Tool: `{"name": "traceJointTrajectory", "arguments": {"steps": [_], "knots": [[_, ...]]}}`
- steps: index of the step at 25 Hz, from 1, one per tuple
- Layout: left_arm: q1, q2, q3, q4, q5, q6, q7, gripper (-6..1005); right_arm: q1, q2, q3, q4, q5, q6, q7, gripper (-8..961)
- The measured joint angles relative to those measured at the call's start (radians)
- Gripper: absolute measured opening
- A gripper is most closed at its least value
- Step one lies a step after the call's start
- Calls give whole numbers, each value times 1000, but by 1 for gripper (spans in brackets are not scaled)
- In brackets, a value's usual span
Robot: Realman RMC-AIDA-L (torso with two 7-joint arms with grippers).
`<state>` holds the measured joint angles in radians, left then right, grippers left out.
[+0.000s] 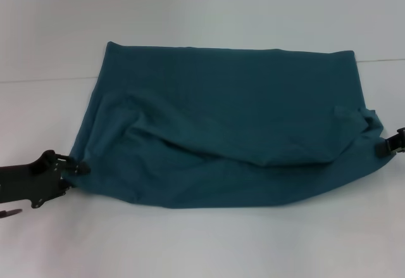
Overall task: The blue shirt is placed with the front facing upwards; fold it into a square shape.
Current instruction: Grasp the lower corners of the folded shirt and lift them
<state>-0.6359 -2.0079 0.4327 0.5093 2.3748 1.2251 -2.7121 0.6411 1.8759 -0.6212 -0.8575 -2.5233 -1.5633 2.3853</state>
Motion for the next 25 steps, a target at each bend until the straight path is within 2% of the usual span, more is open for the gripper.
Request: {"name": "traceJointTrajectory", "arguments": {"steps": [9,15,25], "knots": [[6,-1,0,0,-1,13,45,76,-2,0,0,0,0,0,5,15],[6,5,9,27,4,110,114,76,-3,0,6,-4,0,-50,1,14],[36,10,128,162,11,336,124,75,-37,0,8,-85,-2,-205,-2,14]]}}
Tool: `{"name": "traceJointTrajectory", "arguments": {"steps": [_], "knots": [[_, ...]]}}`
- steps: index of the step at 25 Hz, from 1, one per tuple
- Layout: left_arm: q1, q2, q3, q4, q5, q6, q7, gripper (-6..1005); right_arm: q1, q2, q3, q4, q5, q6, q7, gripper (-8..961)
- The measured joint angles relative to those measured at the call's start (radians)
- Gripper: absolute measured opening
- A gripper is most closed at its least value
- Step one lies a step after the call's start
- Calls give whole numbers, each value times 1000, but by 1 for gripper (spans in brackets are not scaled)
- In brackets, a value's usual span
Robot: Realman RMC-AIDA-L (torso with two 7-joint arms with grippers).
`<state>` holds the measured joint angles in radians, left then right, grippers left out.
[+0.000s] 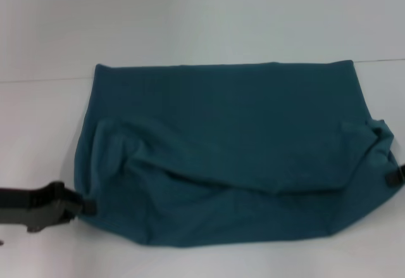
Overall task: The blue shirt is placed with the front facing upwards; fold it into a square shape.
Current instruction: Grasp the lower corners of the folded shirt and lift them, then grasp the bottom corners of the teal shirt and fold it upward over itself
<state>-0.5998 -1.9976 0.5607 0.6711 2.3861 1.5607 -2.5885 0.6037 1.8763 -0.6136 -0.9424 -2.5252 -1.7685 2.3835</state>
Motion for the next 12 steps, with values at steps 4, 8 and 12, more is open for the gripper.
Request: {"name": "traceJointTrajectory", "arguments": {"steps": [4,8,12], "knots": [[31,-8,28,71,40,130,5,75,-26,3,-11,-15,-6,-47,-8,14],[55,-10,33,100,52,210,34,75,-55,0,-18,-15,-8,-78,-25,14],[86,-10,32,129,59,277,64,75,-85,-2,-20,-15,-12,-107,-42,14]]}}
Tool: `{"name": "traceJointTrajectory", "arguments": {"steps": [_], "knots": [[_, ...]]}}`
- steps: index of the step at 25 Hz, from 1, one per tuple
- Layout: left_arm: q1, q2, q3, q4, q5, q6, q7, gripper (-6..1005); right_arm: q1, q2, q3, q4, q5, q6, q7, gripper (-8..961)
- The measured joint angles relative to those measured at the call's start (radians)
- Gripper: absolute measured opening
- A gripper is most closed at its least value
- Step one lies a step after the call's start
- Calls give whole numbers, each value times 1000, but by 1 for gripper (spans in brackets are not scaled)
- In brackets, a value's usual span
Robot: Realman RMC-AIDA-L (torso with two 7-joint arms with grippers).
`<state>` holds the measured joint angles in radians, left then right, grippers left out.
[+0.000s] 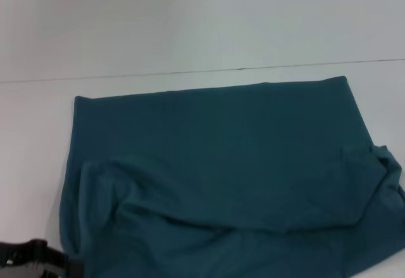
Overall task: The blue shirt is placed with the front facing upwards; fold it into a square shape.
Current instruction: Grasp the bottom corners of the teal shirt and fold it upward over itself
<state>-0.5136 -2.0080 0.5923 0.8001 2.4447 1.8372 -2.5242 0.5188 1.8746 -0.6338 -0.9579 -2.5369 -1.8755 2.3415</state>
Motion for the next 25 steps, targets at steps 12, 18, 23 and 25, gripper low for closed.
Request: {"name": "traceJointTrajectory", "arguments": {"steps": [12,18,23,25], "knots": [[20,0,-10,9,95,89,49,75,-48,17,7,0,-63,-99,-68,16],[-3,9,-47,6,65,118,82,75,-40,11,47,6,-28,-91,-80,17],[-72,44,-84,-20,13,115,65,74,36,-29,172,47,59,-17,-66,17],[-147,79,-103,-74,13,12,-11,75,61,-43,220,78,87,57,-39,18]]}}
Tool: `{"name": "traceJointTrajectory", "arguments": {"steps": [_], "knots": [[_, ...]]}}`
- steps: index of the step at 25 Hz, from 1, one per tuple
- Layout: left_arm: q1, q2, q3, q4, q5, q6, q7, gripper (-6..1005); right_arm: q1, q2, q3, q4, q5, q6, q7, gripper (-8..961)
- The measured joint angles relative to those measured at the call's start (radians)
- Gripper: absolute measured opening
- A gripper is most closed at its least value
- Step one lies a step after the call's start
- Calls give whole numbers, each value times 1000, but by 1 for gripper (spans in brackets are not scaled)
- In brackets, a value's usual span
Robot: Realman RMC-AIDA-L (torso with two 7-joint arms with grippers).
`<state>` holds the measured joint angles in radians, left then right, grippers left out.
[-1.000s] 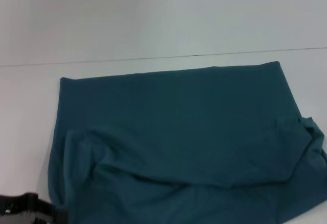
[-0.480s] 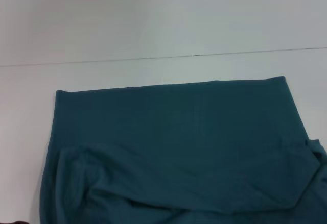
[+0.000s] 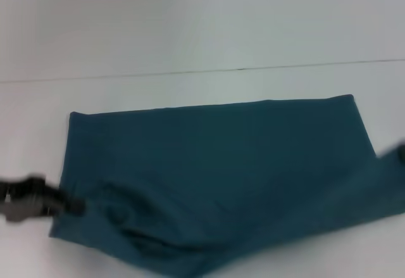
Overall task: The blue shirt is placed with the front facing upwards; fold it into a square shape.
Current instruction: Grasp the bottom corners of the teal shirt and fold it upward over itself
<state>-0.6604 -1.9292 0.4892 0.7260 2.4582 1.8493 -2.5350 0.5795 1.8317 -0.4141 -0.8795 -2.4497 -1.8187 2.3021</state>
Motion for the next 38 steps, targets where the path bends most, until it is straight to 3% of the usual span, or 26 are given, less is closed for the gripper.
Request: {"name": "traceJointTrajectory", "arguments": {"steps": [3,7,11,14,23,31,38], "knots": [[-52,17,0,-35,2,-109,-64,75,19,-8,25,34,45,96,29,18],[-103,19,9,-75,2,-261,-110,75,29,-9,27,63,77,215,67,19],[-147,14,28,-136,4,-392,-117,74,31,8,21,74,94,337,107,20],[-170,-3,60,-155,5,-474,-133,74,39,28,17,76,95,405,118,20],[-189,-37,68,-158,-6,-616,-180,75,83,62,7,98,97,556,124,22],[-170,-60,68,-160,-74,-717,-184,73,117,107,-57,114,97,707,121,23],[-167,-75,66,-170,-122,-818,-186,74,161,112,-119,178,98,882,120,24]]}}
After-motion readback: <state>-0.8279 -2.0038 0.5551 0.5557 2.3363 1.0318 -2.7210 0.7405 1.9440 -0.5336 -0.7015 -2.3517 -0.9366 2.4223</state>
